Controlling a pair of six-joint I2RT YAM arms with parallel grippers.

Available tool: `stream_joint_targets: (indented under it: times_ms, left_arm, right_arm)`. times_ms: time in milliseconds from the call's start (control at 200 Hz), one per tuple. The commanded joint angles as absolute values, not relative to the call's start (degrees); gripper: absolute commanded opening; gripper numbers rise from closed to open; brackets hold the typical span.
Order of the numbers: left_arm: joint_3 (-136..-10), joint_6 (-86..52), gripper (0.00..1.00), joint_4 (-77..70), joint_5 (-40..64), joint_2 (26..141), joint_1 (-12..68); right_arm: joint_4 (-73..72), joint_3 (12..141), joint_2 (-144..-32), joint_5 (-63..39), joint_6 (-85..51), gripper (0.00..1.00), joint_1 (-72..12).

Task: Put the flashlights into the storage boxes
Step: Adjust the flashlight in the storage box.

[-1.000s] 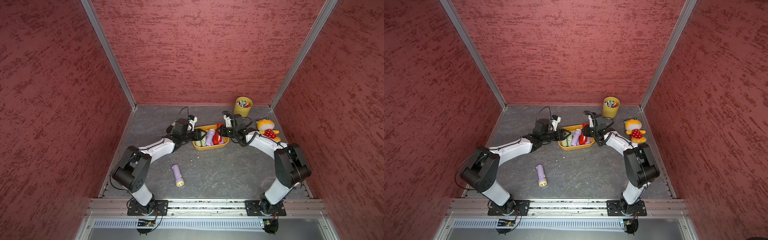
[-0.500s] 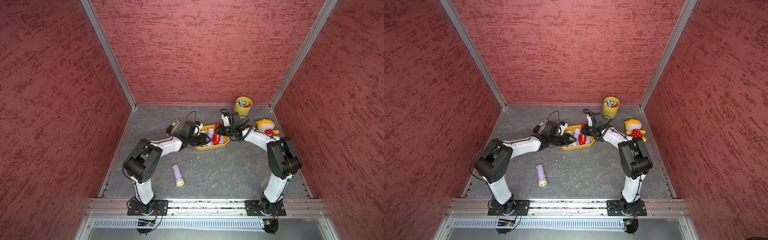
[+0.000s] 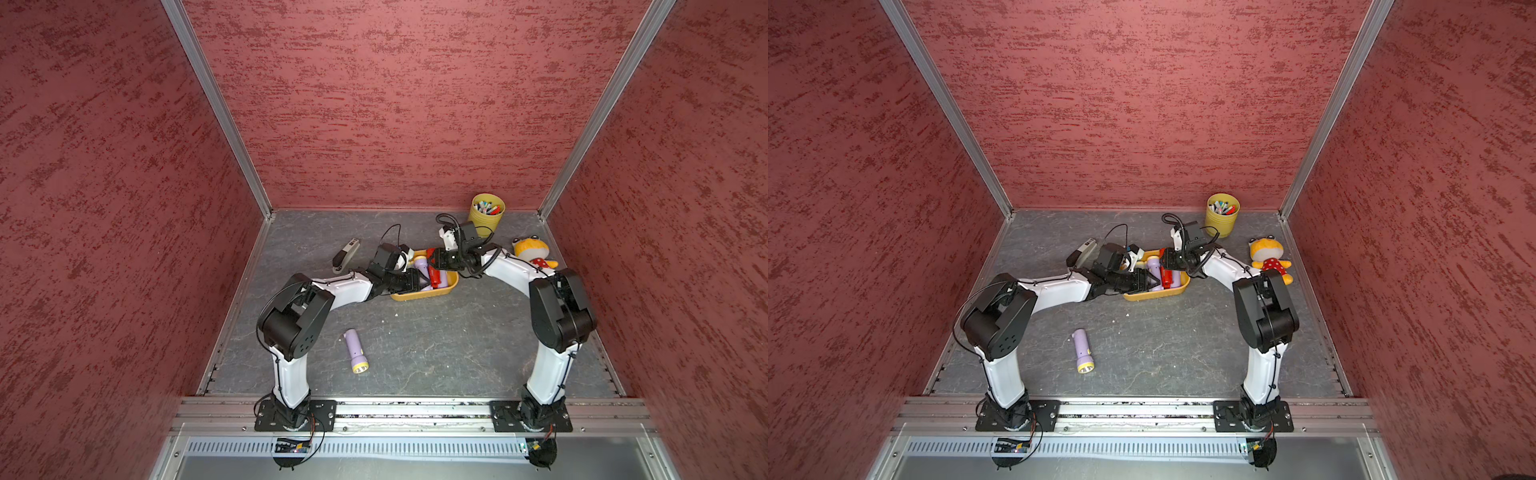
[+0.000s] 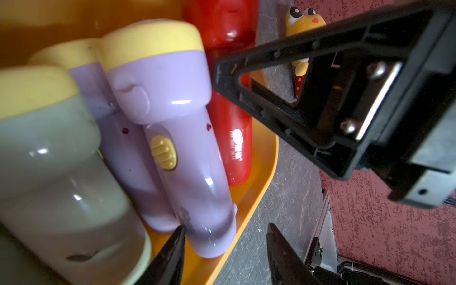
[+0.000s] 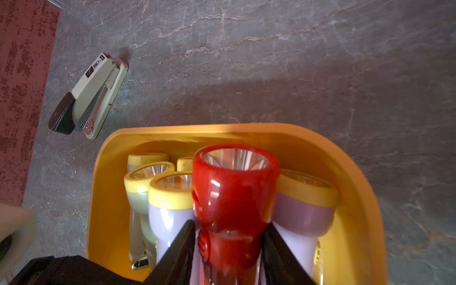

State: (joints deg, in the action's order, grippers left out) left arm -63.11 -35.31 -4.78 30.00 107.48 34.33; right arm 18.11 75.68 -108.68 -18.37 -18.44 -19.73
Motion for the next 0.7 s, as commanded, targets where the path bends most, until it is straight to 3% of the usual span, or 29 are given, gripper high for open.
stream_joint_targets:
  times_ms: [0, 260, 411, 696]
  left_arm:
    - [-63.71, -35.45, 0.53, -7.38, 30.69, 107.23, 34.37]
    - [-61.35, -34.56, 0.55, -4.67, 27.45, 102.67, 32.73]
    - [-60.28, -30.24, 0.57, 0.83, 23.38, 96.47, 31.50]
    - [-55.80, -27.34, 0.60, 12.92, 19.25, 82.96, 25.13]
  right_arm:
    - [21.52, 77.68, -109.37, -17.47, -16.27, 0.48, -19.51]
    - [24.76, 78.77, -106.23, -14.76, -14.43, 0.50, -19.51]
    - [24.87, 77.46, -100.93, -13.47, -13.84, 0.58, -19.83]
    - [21.45, 72.43, -91.67, -12.19, -11.80, 0.60, -25.35]
